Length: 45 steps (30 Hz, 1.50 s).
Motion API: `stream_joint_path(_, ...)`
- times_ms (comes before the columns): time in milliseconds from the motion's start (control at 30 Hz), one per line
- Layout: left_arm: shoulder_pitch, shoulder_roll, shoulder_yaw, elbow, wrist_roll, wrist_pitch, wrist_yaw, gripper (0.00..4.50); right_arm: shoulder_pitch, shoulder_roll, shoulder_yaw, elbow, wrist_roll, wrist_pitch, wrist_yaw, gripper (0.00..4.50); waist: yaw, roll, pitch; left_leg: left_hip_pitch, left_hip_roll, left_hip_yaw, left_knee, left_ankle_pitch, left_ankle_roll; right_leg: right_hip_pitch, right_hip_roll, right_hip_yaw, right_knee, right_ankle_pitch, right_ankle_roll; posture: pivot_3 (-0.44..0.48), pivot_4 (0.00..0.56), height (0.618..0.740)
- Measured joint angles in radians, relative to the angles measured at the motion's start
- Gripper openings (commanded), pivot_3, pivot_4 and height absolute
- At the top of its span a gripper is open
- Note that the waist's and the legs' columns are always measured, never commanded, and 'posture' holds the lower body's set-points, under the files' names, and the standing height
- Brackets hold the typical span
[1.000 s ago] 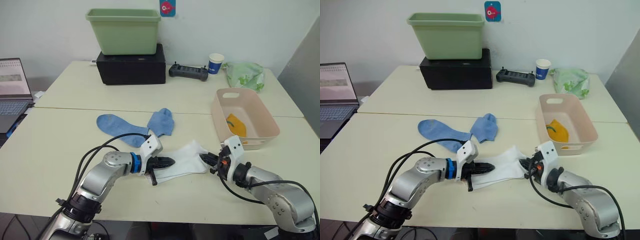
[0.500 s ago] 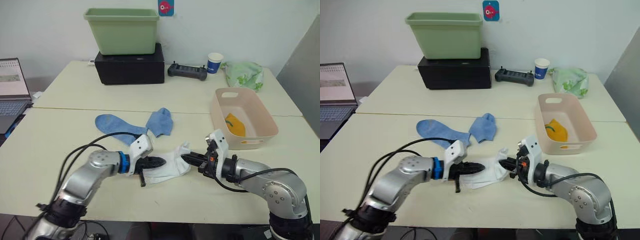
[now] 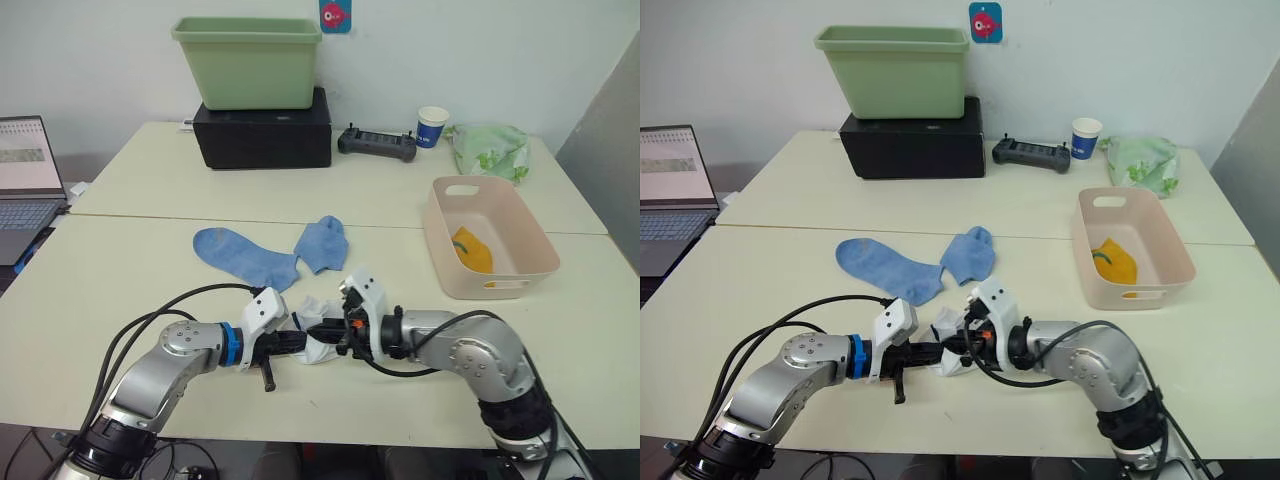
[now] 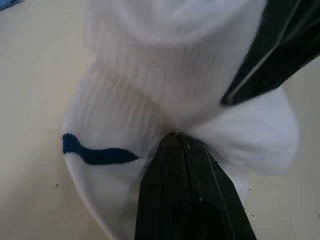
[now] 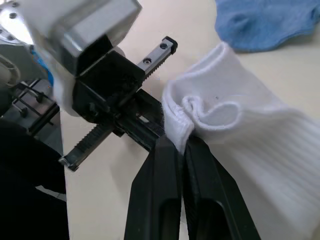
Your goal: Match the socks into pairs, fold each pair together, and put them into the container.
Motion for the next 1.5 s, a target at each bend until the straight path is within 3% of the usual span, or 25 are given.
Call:
stream_joint_path(67,0.013,0.0,0.011,-0.002,-0.003,-0.006,0.0,0.0,-0.003,0.012,0.023,0.032,-0.027,-0.026,0.003,0.05,0.0,0.0,0.0,0.0,0.0,0.0,0.0,0.0,0.0,0.0,0.0,0.0,0.001,-0.001,-0.001,0.0,0.15,0.73)
stream_joint_path(167,0.051,0.001,0.054,-0.011,-0.025,-0.012,0.003,0.0,-0.017,0.014,0.038,0.05,-0.051,-0.055,0.021,0.79,-0.001,0.0,0.0,0.0,0.0,0.0,0.0,0.0,0.0,-0.002,0.0,0.0,0.002,-0.001,-0.002,0.0,0.15,0.73)
stream_joint_path(400,0.122,-0.004,0.191,-0.047,-0.112,0.051,0.06,0.0,-0.033,-0.018,-0.021,-0.039,0.004,-0.002,0.059,3.19,-0.006,0.0,0.001,0.0,0.001,-0.001,0.0,0.0,0.0,-0.003,0.0,0.0,0.007,-0.003,-0.004,0.0,0.15,0.73)
stream_joint_path(533,0.167,-0.011,0.32,-0.103,-0.207,0.123,0.105,0.0,-0.061,-0.082,-0.071,-0.132,0.054,0.02,0.106,3.19,-0.006,0.0,0.001,0.0,0.0,-0.001,0.0,0.0,0.0,-0.003,0.0,-0.001,0.007,-0.003,-0.004,0.0,0.15,0.73)
stream_joint_path(633,0.192,0.003,0.443,-0.122,-0.29,0.181,0.124,0.0,-0.039,-0.135,-0.078,-0.147,0.01,-0.05,0.114,2.59,-0.007,-0.001,0.002,0.0,0.001,-0.001,0.0,0.0,0.0,-0.003,0.0,-0.001,0.007,-0.003,-0.004,0.0,0.15,0.73)
stream_joint_path(700,0.185,0.032,0.489,-0.122,-0.314,0.194,0.123,0.0,-0.014,-0.147,-0.073,-0.144,-0.035,-0.101,0.107,1.91,-0.007,-0.001,0.002,0.0,0.0,-0.001,0.0,0.0,0.0,-0.003,0.0,-0.001,0.007,-0.003,-0.004,0.0,0.15,0.73)
stream_joint_path(767,0.152,0.06,0.483,-0.135,-0.323,0.203,0.114,0.0,-0.008,-0.163,-0.047,-0.139,-0.076,-0.144,0.111,1.22,-0.006,-0.001,0.003,0.0,0.0,-0.001,0.0,0.0,0.0,-0.003,0.0,-0.001,0.006,-0.003,-0.004,0.0,0.15,0.73)
stream_joint_path(867,0.026,0.079,0.387,-0.191,-0.326,0.202,0.074,0.0,0.004,-0.176,0.039,-0.1,-0.151,-0.223,0.137,0.08,0.003,-0.005,0.005,0.0,0.0,-0.001,0.0,0.0,0.0,-0.003,-0.001,-0.001,0.006,-0.003,-0.004,0.0,0.15,0.73)
stream_joint_path(967,-0.077,0.041,0.237,-0.196,-0.274,0.169,0.076,0.0,0.007,-0.165,0.13,-0.012,-0.214,-0.295,0.177,0.03,0.001,-0.005,0.005,0.0,-0.001,0.002,0.0,0.0,0.0,-0.003,-0.001,0.0,0.005,-0.003,-0.004,0.0,0.15,0.73)
stream_joint_path(1167,-0.106,-0.017,0.018,-0.011,-0.091,0.093,0.093,0.0,-0.019,-0.154,0.204,0.106,-0.302,-0.371,0.249,0.03,-0.014,-0.005,0.005,0.0,0.001,-0.003,0.0,0.0,0.0,-0.004,0.002,-0.001,0.007,-0.003,-0.004,0.0,0.15,0.73)
stream_joint_path(1500,-0.126,-0.021,0.007,0.112,0.001,0.019,0.101,0.0,0.031,-0.219,0.213,0.077,-0.357,-0.431,0.326,0.03,-0.015,-0.005,0.005,0.002,0.0,-0.002,0.0,0.0,0.0,-0.002,0.001,-0.001,0.007,-0.003,-0.004,0.0,0.15,0.73)
